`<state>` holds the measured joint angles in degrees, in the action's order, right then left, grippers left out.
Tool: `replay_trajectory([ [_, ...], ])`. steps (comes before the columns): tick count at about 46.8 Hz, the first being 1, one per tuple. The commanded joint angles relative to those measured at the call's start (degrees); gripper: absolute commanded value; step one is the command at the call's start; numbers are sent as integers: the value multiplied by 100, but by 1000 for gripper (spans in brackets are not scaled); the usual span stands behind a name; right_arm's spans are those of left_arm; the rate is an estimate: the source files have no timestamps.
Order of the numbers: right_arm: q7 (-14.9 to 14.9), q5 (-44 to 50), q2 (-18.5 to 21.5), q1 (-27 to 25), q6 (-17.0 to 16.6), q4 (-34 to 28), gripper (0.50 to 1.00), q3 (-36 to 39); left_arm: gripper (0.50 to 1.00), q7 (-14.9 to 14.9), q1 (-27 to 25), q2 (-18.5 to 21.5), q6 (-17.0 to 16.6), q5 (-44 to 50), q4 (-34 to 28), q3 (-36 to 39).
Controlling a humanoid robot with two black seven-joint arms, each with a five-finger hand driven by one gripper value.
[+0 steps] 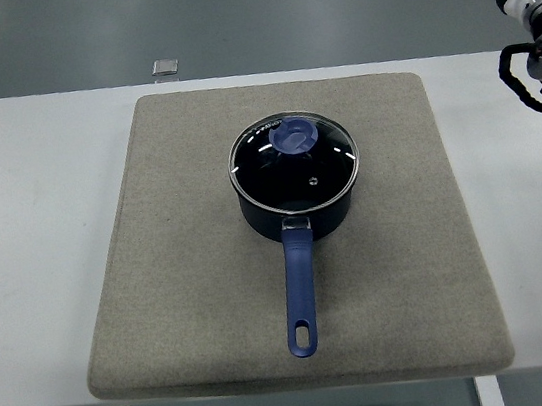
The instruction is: Lift the pot lid and place it to the right of the pot.
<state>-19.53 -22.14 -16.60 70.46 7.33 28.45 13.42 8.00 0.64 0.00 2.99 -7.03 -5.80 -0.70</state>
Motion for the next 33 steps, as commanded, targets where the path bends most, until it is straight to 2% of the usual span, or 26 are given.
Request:
replay_trajectory([
  [1,1,-10,-36,56,5,-6,899,3,1000,0,-3,0,0,0,0,0],
  [11,1,8,-151,275,-4,3,899,-15,1000,0,6,0,0,0,0,0],
  [33,10,25,-159,117,5,-6,899,-15,1000,0,-3,0,0,0,0,0],
])
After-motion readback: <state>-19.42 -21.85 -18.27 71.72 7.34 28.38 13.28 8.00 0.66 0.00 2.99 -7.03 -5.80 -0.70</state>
